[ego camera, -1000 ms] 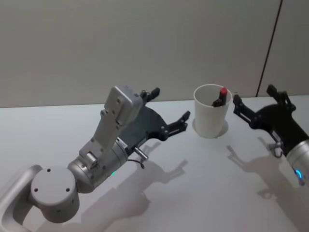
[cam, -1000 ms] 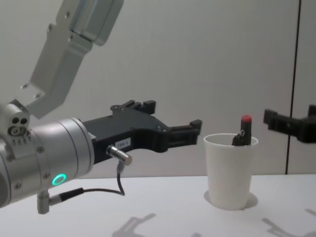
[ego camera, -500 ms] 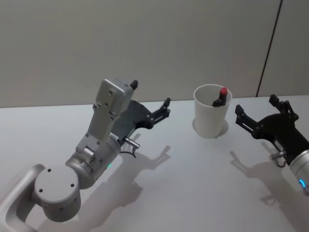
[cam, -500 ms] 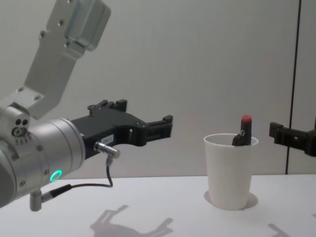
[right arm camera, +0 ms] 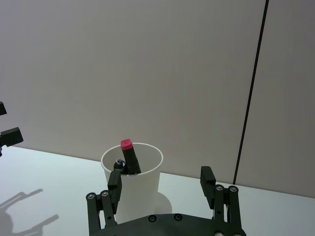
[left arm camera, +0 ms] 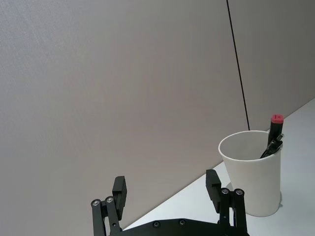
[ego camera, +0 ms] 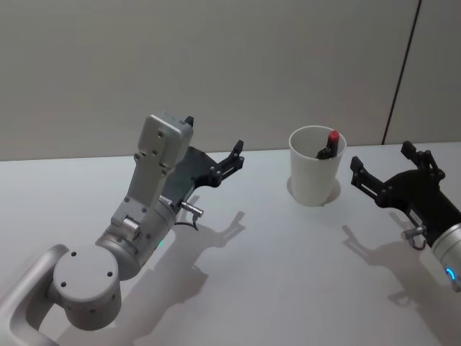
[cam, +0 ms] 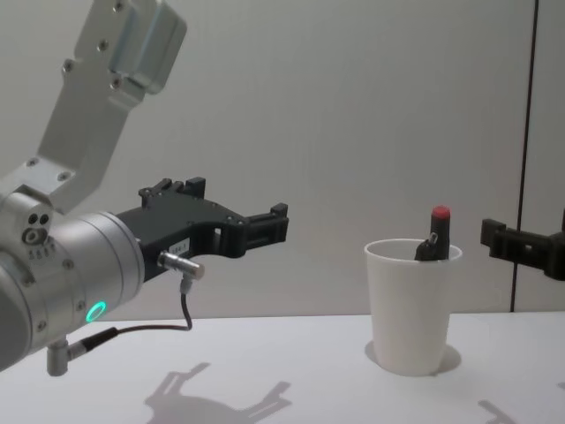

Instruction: Place the pen into the pen holder.

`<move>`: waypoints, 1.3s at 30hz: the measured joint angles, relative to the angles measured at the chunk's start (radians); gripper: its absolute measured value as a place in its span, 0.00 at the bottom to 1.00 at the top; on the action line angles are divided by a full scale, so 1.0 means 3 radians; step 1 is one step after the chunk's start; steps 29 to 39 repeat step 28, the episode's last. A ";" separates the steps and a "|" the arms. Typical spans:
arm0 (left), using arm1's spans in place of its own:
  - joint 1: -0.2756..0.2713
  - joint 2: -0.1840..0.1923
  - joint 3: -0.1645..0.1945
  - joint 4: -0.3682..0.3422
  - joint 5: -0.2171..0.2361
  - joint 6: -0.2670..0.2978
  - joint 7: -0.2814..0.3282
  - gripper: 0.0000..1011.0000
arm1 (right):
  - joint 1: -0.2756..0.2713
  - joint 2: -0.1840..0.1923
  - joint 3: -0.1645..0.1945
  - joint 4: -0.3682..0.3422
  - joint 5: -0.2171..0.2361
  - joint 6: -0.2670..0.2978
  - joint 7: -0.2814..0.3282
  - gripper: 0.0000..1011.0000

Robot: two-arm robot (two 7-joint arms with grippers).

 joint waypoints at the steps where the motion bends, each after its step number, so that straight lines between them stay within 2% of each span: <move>1: 0.0000 0.0000 0.0000 0.0000 0.0000 0.0000 0.0000 0.99 | 0.0000 0.0000 0.0000 0.0000 0.0000 0.0000 0.0000 0.99; 39: 0.0000 0.0002 -0.0002 -0.0002 0.0000 -0.0003 0.0002 0.99 | 0.0000 0.0000 0.0000 0.0000 0.0000 0.0000 0.0000 0.99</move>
